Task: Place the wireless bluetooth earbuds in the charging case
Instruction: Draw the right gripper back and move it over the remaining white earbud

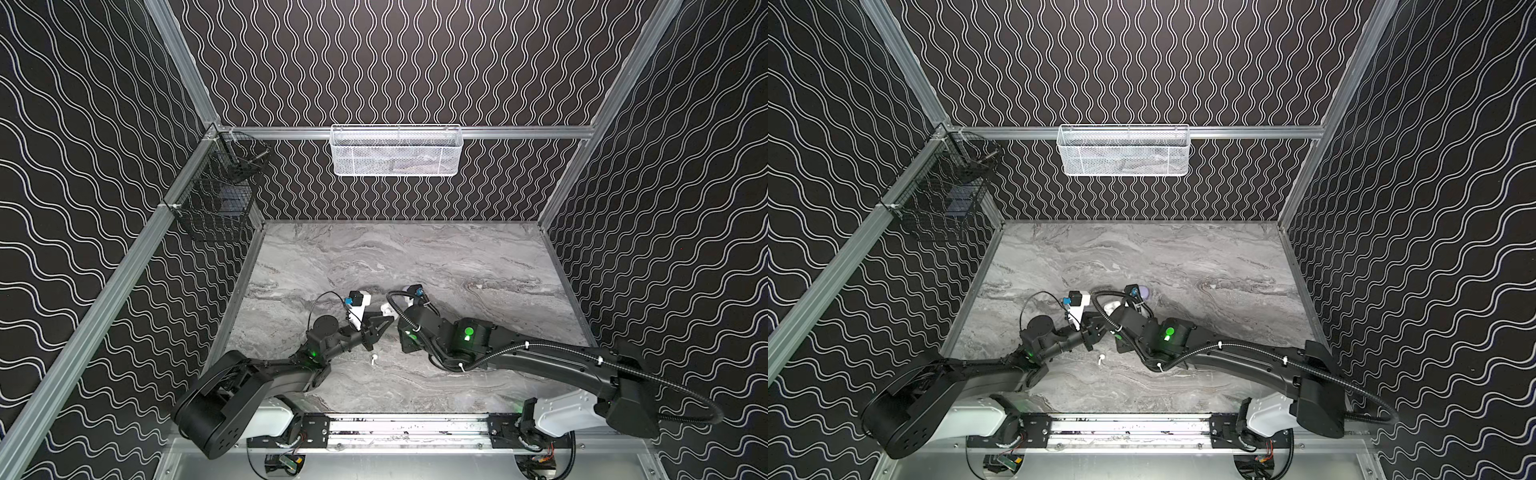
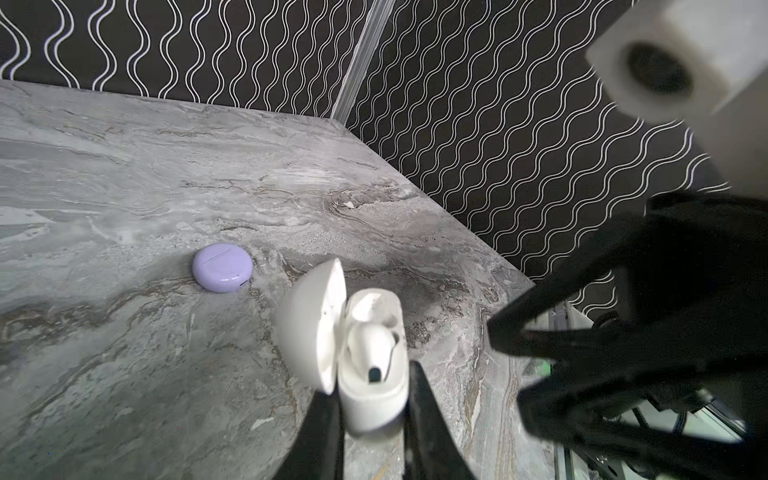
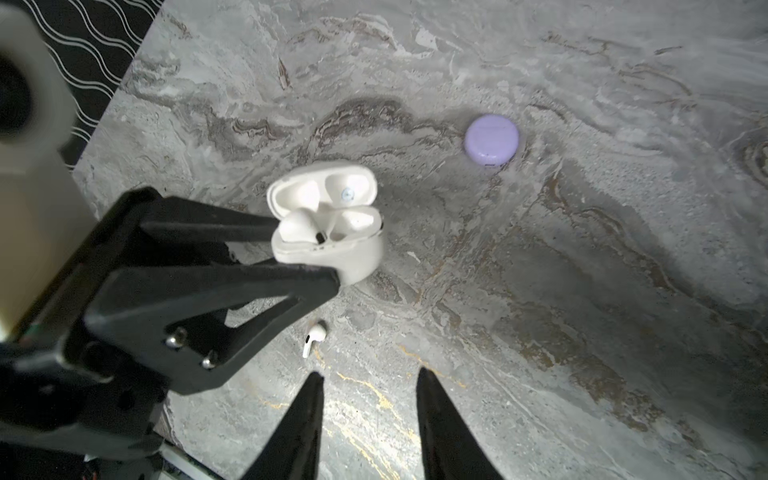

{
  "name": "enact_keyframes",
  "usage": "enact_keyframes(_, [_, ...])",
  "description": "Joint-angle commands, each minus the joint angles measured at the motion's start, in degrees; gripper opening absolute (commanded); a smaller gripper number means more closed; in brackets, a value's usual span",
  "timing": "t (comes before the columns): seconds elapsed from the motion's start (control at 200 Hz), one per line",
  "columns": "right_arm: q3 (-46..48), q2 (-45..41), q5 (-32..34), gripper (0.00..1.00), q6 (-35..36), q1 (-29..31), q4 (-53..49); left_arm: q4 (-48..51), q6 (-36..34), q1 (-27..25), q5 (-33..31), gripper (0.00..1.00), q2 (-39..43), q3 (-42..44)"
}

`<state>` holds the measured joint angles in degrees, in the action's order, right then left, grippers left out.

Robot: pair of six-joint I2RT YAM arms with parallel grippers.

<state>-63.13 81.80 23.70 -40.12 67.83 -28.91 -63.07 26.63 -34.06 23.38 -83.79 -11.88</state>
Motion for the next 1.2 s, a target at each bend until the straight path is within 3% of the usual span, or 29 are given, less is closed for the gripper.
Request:
enact_keyframes(0.0, [-0.8,2.0,-1.1,0.41,-2.2,1.1,1.2,0.3,-0.7,0.4,-2.9,0.0,1.7,0.3])
enact_keyframes(0.305, [-2.0,7.5,-2.9,0.51,-3.7,4.1,4.6,5.8,-1.9,0.7,-8.5,0.0,7.2,1.6])
enact_keyframes(0.776, [-2.6,15.4,-7.0,0.5,-4.9,5.0,10.7,13.9,-3.0,1.1,-17.0,0.0,15.0,3.2])
enact_keyframes(1.196, [-3.8,20.1,-7.3,0.54,-5.6,4.9,10.1,22.1,-3.7,1.5,-24.8,0.0,23.0,4.5])
